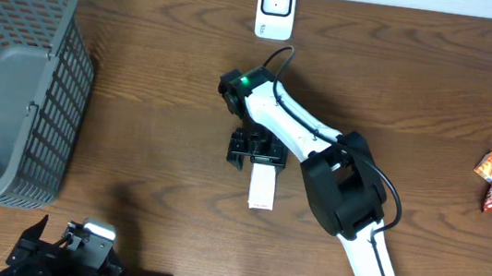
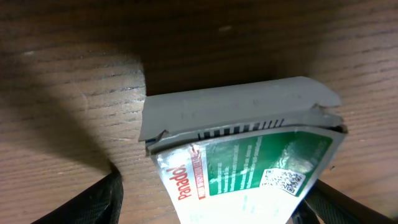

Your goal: Scan the item barcode

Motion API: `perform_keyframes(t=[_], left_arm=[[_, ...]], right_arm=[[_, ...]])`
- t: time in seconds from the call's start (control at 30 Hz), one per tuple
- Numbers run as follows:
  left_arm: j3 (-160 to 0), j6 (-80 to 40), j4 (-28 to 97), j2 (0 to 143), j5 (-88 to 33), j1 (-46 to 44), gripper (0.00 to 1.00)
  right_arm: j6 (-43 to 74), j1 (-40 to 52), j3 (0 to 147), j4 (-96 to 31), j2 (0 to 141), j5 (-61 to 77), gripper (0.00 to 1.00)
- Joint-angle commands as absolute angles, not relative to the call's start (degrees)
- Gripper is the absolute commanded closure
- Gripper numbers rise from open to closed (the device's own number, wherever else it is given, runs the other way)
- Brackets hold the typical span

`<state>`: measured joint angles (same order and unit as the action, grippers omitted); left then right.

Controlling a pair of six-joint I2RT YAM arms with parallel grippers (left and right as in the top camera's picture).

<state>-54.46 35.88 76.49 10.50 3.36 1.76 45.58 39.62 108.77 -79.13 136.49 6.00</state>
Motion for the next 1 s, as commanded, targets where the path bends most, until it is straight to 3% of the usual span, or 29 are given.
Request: perform_keyframes(t=[0.0,0.2,0.5,0.7,0.97], left_arm=[[-54.63,35.97,76.51,10.44,3.64,1.52,0.02],[-54.63,35.97,76.51,10.44,3.64,1.52,0.02],[-54.63,35.97,76.51,10.44,3.64,1.52,0.02],[-54.63,35.97,76.51,10.44,3.64,1.52,0.02],[-54.63,35.97,76.51,10.44,3.64,1.52,0.02]], right_arm=[[44.97,39.03,105.21,-77.93,139.83,2.87,0.22],[44.84,38.98,105.21,-78.04,139.83,1.50,0.34],[44.69,39.09,105.21,-78.15,139.83,-0.19,0.37],[44.69,39.09,105.21,-78.17,139.83,-1.04,0.49],[44.66,39.07,105.23,-78.22,139.83,-1.02,0.53]])
